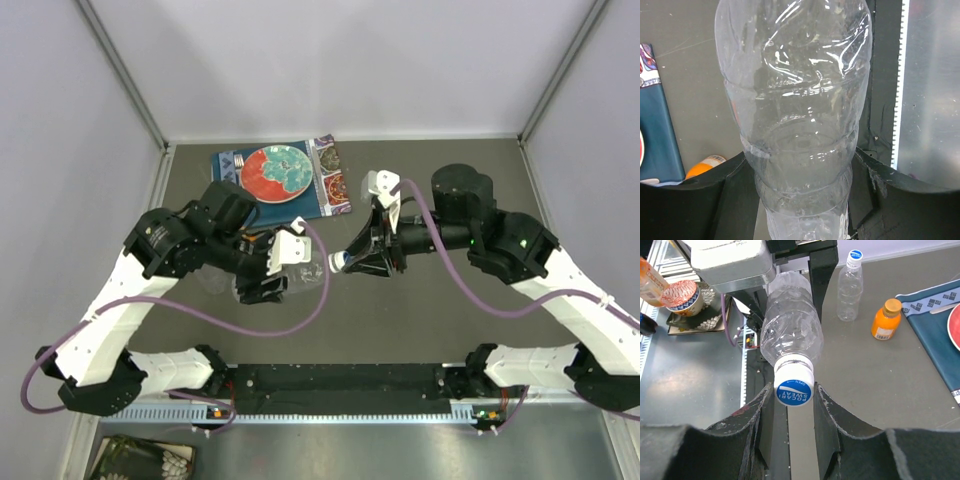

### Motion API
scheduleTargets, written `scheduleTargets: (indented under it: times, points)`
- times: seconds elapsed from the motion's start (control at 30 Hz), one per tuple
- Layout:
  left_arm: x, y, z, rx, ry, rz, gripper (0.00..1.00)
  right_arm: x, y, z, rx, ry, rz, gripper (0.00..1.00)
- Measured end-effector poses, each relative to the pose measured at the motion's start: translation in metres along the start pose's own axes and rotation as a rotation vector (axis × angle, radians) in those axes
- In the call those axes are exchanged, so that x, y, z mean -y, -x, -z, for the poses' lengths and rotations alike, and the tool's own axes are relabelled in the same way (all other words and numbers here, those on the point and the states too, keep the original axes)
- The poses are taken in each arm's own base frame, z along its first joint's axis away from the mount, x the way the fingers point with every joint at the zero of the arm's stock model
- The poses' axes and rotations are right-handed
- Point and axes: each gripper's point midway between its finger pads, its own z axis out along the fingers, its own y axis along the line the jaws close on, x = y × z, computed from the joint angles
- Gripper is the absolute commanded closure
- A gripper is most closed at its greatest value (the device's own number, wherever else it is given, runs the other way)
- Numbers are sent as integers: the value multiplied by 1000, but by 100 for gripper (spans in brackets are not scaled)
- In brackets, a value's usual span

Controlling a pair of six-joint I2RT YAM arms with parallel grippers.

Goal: Screw on the bottle caps
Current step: Screw the bottle cap onto the plastic bottle.

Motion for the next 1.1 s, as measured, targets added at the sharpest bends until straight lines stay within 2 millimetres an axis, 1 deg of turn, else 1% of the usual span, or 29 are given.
scheduleTargets:
  times: [0.3, 0.47, 0.53, 0.7, 0.9, 1.1]
  points:
    - [6, -6, 5, -40, -19, 24, 51, -5, -3, -6, -13, 53, -31, 83]
    - [6, -8, 8, -61, -3, 45, 52, -4, -3, -10, -15, 55, -79, 88]
    - [3, -8, 9, -66, 18, 55, 52, 0, -1, -11, -5, 38, -111, 86]
    - [-7, -10, 13, -84, 86, 78, 52, 8, 9, -18, 37, 0, -206, 87]
    - [-26, -8, 16, -70, 201, 68, 52, 19, 25, -23, 103, -49, -300, 88]
    - [-45, -3, 12, -32, 301, 50, 53, 28, 38, -22, 142, -103, -349, 89]
